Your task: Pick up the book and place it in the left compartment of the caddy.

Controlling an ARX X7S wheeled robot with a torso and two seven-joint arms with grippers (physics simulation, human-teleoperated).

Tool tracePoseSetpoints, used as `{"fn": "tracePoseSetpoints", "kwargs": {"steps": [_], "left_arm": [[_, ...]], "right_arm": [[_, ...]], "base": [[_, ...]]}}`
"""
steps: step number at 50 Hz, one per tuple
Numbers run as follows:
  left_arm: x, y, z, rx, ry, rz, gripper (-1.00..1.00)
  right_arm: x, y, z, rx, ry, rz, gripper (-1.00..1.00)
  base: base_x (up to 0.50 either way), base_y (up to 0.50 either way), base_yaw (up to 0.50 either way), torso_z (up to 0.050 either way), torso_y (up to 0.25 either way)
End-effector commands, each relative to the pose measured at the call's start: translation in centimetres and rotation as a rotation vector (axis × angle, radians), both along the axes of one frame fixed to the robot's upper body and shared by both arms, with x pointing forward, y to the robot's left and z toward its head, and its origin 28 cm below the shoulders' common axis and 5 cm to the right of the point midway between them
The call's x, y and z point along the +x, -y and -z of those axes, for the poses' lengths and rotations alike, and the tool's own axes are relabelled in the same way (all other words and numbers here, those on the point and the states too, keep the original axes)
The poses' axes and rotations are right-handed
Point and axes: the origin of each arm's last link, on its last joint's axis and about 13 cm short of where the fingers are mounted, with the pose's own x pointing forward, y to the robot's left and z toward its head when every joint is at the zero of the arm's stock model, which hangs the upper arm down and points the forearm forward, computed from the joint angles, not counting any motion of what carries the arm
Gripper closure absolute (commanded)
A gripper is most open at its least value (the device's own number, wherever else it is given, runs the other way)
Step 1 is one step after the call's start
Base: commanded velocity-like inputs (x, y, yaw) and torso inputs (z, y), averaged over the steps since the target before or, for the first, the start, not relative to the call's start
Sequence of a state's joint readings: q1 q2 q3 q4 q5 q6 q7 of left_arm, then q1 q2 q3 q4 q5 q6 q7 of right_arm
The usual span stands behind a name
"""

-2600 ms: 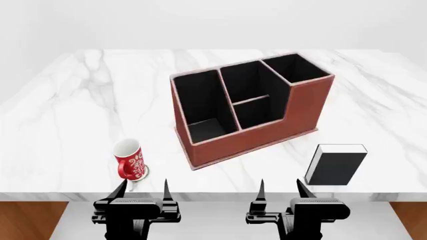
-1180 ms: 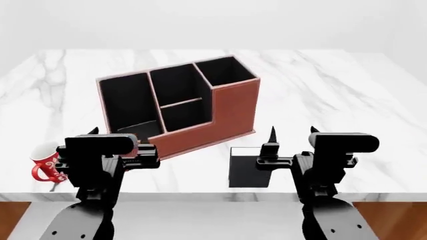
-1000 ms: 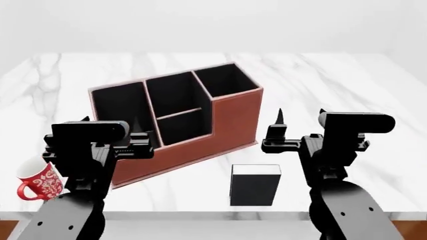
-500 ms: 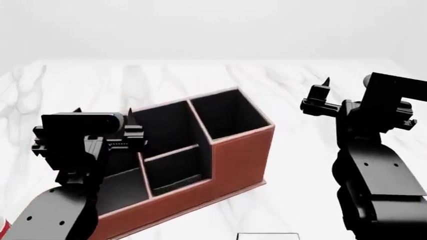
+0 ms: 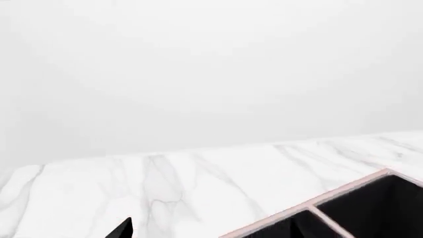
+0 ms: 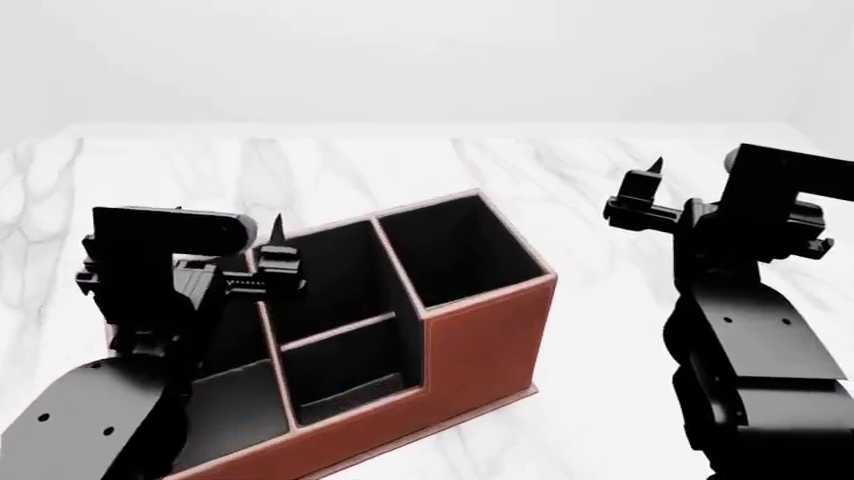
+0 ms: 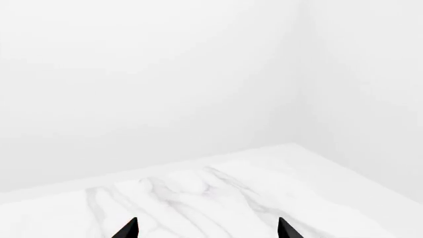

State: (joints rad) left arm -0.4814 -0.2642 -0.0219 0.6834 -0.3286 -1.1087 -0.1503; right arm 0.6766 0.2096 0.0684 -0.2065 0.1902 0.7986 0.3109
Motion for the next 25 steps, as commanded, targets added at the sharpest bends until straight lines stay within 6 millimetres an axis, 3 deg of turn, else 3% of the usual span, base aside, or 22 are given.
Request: {"fn": "tracePoseSetpoints", "kwargs": {"steps": [1, 4, 6, 12, 19, 25], "left_arm": [[-1.1, 0.1, -3.8, 0.05, -0.141, 0.312, -1.0], [-1.2, -0.4, -5.3, 0.082, -0.188, 0.389, -1.0], [-2.0, 0.0, -6.1, 0.154, -0.247, 0.537, -1.0], [-2.9, 0.2, -7.4, 0.175, -0.246, 0.767, -1.0], [-3.5, -0.2, -9.1, 0.091, -0.292, 0.98, -1.0], [-3.0, 0.6, -10.1, 0.054, -0.36, 1.096, -1.0]], "right_arm": [[0.2, 0.0, 0.2, -0.012, -0.017, -0.003, -1.0], [0.2, 0.0, 0.2, -0.012, -0.016, -0.004, -1.0], [0.3, 0.0, 0.2, -0.008, -0.017, -0.007, -1.0], [0.4, -0.2, 0.4, -0.016, -0.025, -0.019, -1.0], [0.4, -0.3, 0.5, -0.021, -0.029, -0.027, -1.0], [0.5, -0.2, 0.4, -0.023, -0.031, -0.029, -1.0]], "base": [[0.0, 0.0, 0.0, 0.0, 0.0], [0.0, 0.0, 0.0, 0.0, 0.0], [0.0, 0.0, 0.0, 0.0, 0.0], [0.0, 0.0, 0.0, 0.0, 0.0], [0.0, 0.0, 0.0, 0.0, 0.0], [0.0, 0.0, 0.0, 0.0, 0.0]]}}
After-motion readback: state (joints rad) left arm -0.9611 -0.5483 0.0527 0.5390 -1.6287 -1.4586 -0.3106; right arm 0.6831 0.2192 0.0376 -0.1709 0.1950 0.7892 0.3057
